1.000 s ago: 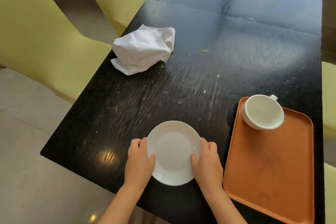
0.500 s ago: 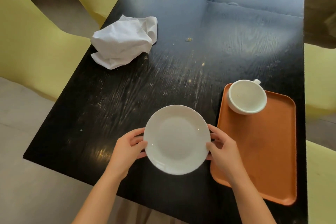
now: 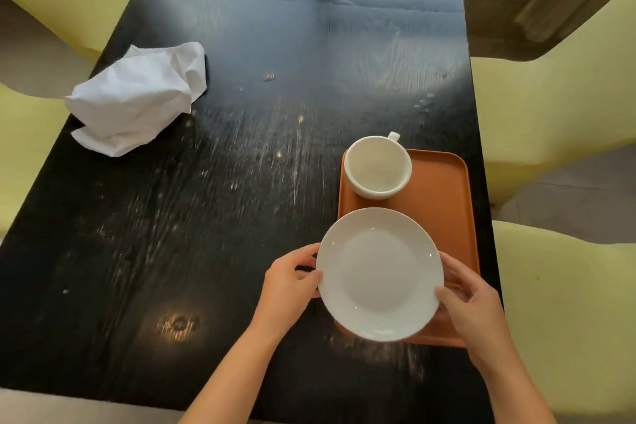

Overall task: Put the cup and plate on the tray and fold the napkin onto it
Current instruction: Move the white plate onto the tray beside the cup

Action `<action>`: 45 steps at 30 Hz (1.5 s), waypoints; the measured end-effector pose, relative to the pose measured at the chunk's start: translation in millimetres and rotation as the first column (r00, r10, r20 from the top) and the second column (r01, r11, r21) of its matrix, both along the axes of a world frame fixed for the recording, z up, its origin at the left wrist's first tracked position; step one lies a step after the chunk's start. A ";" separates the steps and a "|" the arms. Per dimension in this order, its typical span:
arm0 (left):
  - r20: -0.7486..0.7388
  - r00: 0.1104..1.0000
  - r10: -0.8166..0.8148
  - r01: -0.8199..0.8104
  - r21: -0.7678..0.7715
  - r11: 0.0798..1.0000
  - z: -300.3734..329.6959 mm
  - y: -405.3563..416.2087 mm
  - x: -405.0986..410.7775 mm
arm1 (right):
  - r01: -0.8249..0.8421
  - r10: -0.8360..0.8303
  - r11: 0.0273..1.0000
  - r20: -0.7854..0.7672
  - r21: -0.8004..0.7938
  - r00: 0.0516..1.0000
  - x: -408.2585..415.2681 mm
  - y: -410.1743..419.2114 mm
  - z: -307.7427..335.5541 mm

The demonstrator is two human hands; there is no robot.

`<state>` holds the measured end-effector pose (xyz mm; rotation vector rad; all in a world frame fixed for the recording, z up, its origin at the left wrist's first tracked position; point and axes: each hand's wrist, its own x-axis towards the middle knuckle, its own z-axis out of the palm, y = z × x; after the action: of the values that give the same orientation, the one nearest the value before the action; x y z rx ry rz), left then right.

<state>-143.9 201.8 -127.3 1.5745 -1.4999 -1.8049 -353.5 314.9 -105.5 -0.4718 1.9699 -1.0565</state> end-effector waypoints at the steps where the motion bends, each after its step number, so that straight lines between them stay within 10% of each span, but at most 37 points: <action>1: 0.011 1.000 -0.005 0.005 -0.018 1.000 -0.1 1.4 -2.3 | 0.002 -0.002 1.000 0.009 -0.008 1.000 -1.9 2.4 -1.4; 31: 0.243 0.967 -0.076 0.121 -0.176 0.977 -19.1 16.0 -12.2 | -0.093 0.148 0.983 -0.372 0.161 0.916 -0.6 18.2 -24.4; 36: 0.404 0.906 -0.128 0.240 -0.240 0.941 8.9 12.3 -9.3 | -0.134 0.269 0.957 -0.615 0.256 0.741 14.6 14.6 7.4; 45: 0.637 0.744 -0.203 0.559 -0.427 0.711 113.0 -5.9 18.1 | -0.479 0.547 0.830 -0.585 0.285 0.599 64.8 -39.7 77.7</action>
<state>-125.7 195.9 -14.3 1.5512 -2.5442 -0.8300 -288.7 275.2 -27.8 -1.4206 2.2254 -0.4204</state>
